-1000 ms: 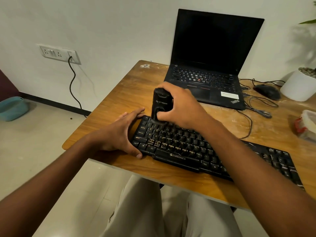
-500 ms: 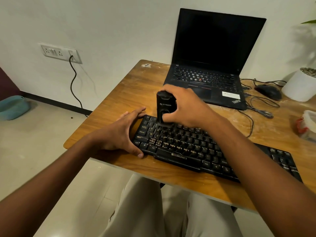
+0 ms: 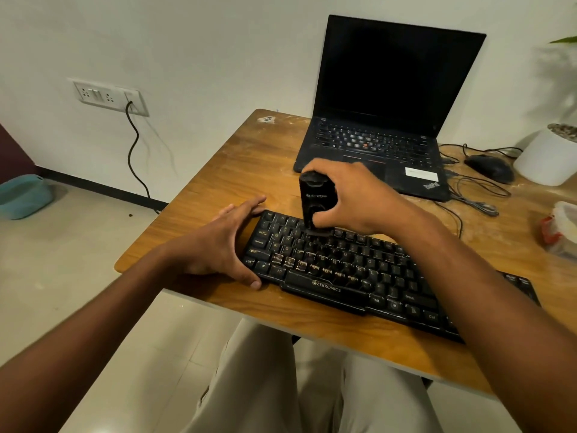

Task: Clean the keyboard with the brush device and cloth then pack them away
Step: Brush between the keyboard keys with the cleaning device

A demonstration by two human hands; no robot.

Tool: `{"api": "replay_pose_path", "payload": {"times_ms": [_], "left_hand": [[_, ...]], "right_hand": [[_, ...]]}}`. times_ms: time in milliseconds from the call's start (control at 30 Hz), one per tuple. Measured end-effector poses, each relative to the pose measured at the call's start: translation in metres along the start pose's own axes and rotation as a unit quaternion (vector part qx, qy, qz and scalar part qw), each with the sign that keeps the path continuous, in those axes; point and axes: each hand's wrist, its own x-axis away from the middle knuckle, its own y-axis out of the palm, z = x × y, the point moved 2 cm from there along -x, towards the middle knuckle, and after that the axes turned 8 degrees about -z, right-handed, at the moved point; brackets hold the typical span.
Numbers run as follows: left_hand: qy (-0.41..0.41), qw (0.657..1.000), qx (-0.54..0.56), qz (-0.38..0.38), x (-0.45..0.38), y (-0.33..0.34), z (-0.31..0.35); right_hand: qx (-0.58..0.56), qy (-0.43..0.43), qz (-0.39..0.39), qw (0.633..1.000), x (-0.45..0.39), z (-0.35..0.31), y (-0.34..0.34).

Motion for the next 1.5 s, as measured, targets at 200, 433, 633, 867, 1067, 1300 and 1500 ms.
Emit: {"api": "replay_pose_path", "payload": {"times_ms": [200,433,633,867,1067,1300,1500], "left_hand": [[-0.005,1.000,0.001,0.001,0.000,0.001,0.000],[-0.001,1.000,0.005,-0.001,0.000,0.001,-0.002],[0.007,1.000,0.017,0.008,-0.001,0.002,-0.002],[0.010,1.000,0.010,0.007,-0.001,0.001,-0.002],[0.008,1.000,0.006,-0.005,0.000,0.000,-0.001],[0.023,1.000,0.017,0.004,-0.001,0.001,-0.002],[0.013,1.000,0.010,-0.004,-0.001,0.001,-0.004]], "right_hand": [[-0.079,-0.055,0.038,0.995,-0.010,-0.011,0.029],[0.021,0.004,-0.035,0.999,0.001,-0.001,-0.002],[-0.155,-0.046,0.098,0.982,-0.026,-0.024,0.030],[-0.086,-0.054,0.034,0.994,-0.024,-0.025,0.046],[0.013,-0.019,-0.055,0.998,-0.024,-0.018,0.011],[-0.079,-0.080,0.013,0.994,-0.027,-0.028,0.034],[0.007,-0.002,-0.076,0.997,0.000,-0.006,0.009]]}}
